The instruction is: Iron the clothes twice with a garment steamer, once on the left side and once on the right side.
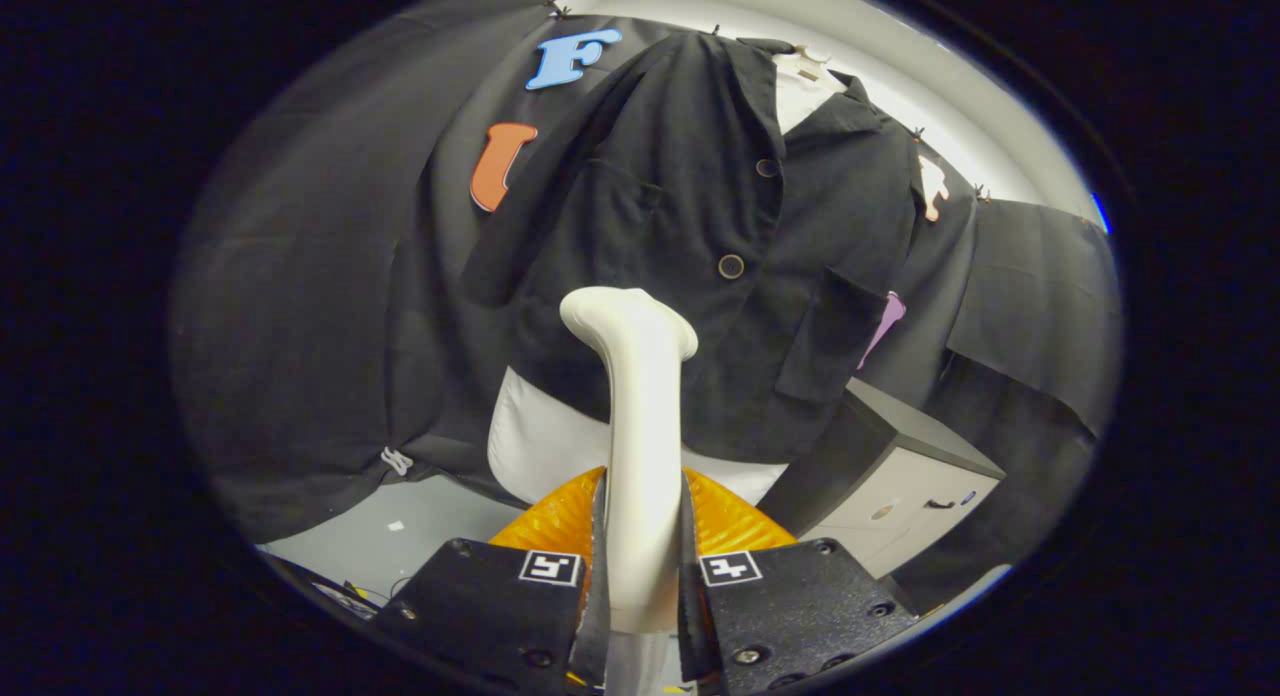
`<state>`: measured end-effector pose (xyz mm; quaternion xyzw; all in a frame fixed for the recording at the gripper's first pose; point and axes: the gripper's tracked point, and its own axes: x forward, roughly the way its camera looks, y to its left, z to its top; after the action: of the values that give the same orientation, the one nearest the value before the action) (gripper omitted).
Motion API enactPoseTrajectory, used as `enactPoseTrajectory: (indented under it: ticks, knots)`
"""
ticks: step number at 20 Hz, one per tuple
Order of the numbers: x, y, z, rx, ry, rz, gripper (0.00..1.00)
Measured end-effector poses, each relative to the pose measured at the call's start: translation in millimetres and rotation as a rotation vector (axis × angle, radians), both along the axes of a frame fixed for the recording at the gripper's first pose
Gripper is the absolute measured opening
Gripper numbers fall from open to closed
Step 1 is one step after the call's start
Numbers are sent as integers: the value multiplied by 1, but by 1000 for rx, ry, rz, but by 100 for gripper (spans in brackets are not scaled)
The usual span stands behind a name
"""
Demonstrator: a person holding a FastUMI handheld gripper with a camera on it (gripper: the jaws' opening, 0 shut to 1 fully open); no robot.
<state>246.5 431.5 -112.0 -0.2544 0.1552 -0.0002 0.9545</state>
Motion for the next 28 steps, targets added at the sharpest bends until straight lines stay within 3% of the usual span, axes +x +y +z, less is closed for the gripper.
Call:
enactPoseTrajectory:
  ticks: [14,28]
  knots:
    - [-49,-102,-47,3,140,-66,30]
    - [-166,-278,-15,70,222,-232,30]
